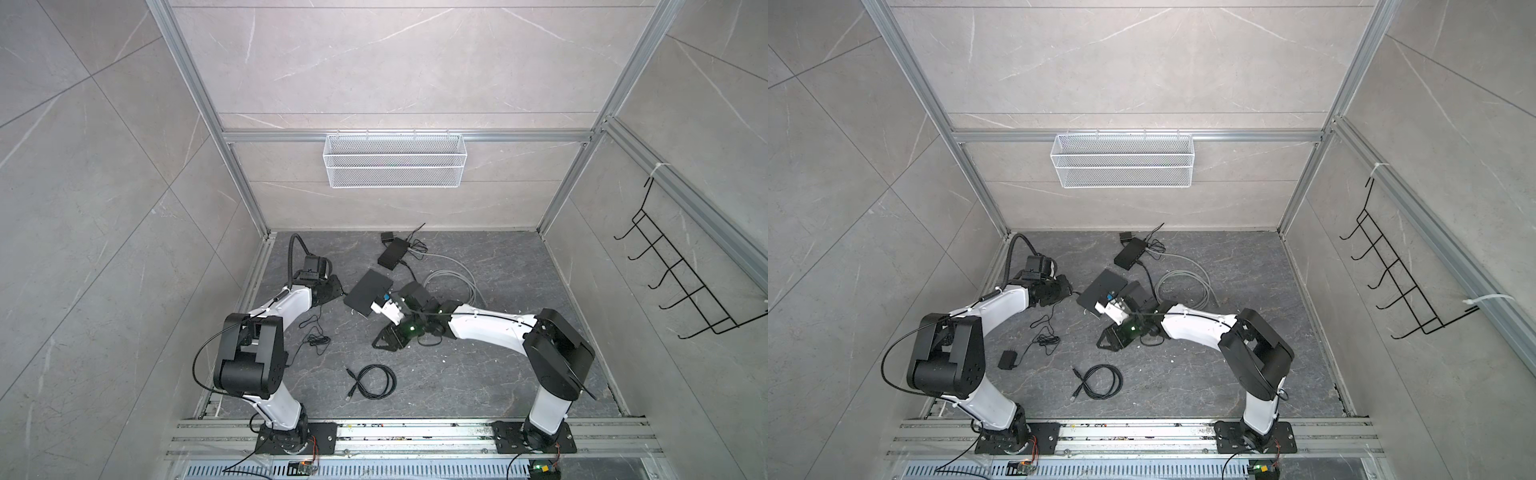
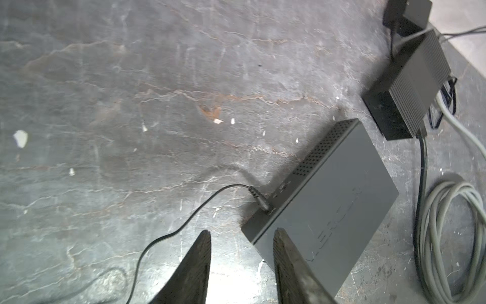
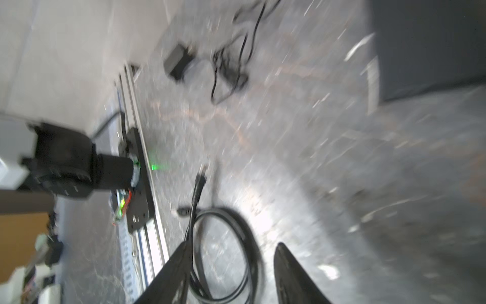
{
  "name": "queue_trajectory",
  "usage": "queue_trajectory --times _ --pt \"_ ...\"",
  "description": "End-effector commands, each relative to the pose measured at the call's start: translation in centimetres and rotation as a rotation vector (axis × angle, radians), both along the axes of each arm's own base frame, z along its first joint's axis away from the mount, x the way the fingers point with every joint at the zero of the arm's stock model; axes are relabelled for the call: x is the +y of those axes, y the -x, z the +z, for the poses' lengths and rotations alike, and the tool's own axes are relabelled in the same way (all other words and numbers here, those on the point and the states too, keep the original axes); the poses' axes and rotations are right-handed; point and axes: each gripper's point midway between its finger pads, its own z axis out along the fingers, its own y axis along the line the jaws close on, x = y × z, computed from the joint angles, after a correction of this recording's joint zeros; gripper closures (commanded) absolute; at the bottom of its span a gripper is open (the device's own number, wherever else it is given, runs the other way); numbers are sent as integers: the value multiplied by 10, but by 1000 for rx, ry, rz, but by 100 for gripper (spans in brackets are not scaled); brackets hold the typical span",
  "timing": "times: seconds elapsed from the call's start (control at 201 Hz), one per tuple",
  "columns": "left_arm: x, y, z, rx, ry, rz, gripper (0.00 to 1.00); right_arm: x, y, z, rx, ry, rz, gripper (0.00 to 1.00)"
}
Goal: Insert the plug into the switch port
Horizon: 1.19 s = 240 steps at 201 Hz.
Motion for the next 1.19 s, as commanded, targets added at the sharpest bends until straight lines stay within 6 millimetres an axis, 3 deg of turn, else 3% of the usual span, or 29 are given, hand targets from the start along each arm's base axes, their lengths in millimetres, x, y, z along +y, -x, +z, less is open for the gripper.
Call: queue_trajectory --times 0.0,0.154,0.498,0.717,0.935,1.189 --pt "-9 3 13 11 73 21 57 13 15 9 -115 -71 5 48" --pt "-15 15 -1 56 114 26 56 27 30 2 -188 -63 -31 49" --pt "2 28 6 58 49 62 55 57 47 -27 -352 46 -43 54" --pt "7 30 -2 89 39 68 55 70 50 -39 -413 95 -38 56" --pt "9 33 -2 88 20 65 55 71 45 -58 -466 175 -50 68" --pt "13 38 14 72 -70 35 54 60 33 -70 -501 244 -84 83"
